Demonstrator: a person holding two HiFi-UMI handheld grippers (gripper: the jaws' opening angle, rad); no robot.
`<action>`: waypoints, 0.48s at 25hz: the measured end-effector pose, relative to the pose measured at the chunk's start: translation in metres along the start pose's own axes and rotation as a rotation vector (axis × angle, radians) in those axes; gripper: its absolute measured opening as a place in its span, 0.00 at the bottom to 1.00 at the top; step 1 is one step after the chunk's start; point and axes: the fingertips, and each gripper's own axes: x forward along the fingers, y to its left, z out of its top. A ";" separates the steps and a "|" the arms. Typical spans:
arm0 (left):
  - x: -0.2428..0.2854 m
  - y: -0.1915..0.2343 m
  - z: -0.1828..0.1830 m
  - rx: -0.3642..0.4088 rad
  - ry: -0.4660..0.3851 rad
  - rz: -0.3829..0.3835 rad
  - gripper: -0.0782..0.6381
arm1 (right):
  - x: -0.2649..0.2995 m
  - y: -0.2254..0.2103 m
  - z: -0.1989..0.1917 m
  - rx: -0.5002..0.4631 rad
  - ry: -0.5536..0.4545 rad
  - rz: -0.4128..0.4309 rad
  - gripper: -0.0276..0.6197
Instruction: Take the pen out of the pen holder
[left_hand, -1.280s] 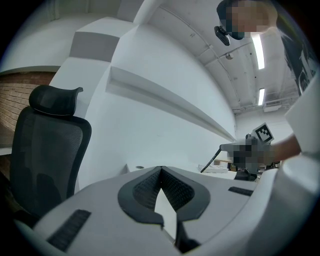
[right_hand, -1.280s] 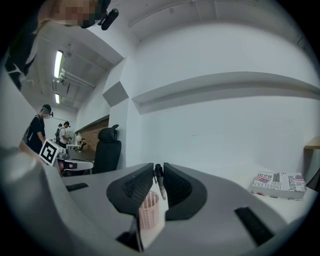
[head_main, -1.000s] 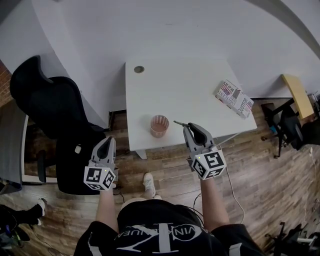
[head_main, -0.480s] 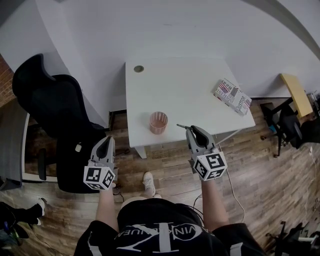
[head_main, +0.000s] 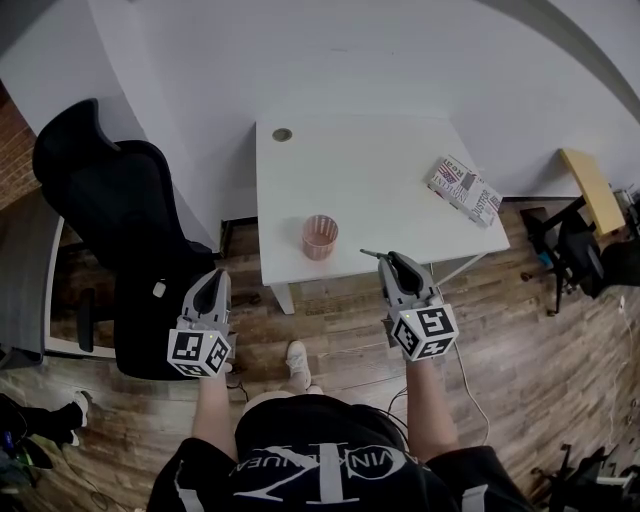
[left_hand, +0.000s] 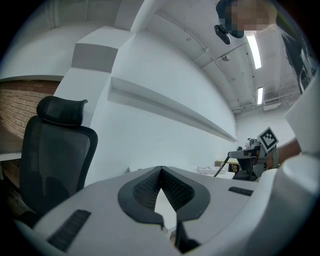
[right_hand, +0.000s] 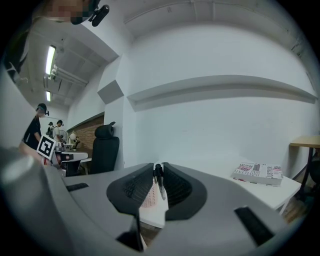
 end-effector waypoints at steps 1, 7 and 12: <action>-0.002 0.000 0.001 0.001 -0.002 0.004 0.13 | -0.002 0.001 0.000 0.000 0.000 -0.001 0.14; -0.013 -0.002 0.006 0.003 -0.010 0.011 0.13 | -0.015 0.000 -0.003 0.003 0.005 -0.017 0.14; -0.020 -0.009 0.006 0.007 -0.012 0.006 0.13 | -0.025 0.001 -0.005 0.001 0.004 -0.022 0.14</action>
